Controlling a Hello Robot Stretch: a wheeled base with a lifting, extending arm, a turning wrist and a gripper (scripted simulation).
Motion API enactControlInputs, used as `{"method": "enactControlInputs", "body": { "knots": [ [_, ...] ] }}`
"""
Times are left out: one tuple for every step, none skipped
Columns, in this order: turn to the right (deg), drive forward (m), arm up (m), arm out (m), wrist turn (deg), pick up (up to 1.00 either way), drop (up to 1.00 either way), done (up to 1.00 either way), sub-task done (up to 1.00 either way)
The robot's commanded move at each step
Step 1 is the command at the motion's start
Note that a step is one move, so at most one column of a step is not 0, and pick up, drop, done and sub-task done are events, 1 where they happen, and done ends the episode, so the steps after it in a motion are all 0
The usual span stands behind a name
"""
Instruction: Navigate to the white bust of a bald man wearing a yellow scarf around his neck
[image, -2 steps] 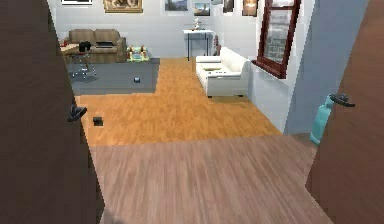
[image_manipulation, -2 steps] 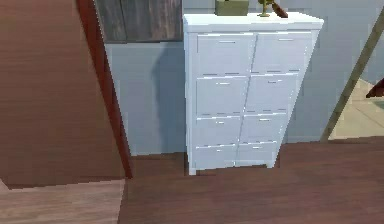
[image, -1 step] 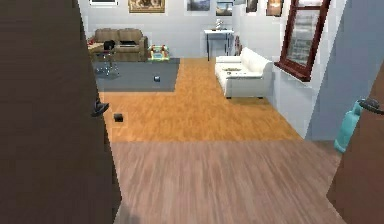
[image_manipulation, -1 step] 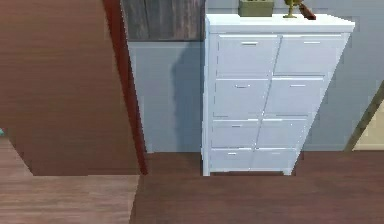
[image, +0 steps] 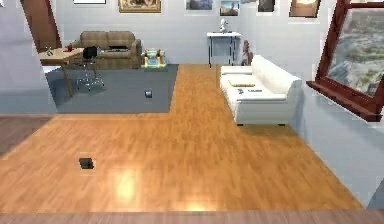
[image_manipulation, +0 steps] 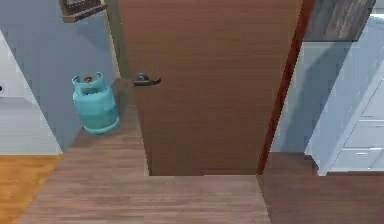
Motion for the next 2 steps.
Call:
{"method": "enactControlInputs", "body": {
  "knots": [
    [0.0,1.00,0.00,0.00,0.0,0.00,0.00,0.00,0.00],
    [0.0,1.00,0.00,0.00,0.0,0.00,0.00,0.00,0.00]
  ]
}}
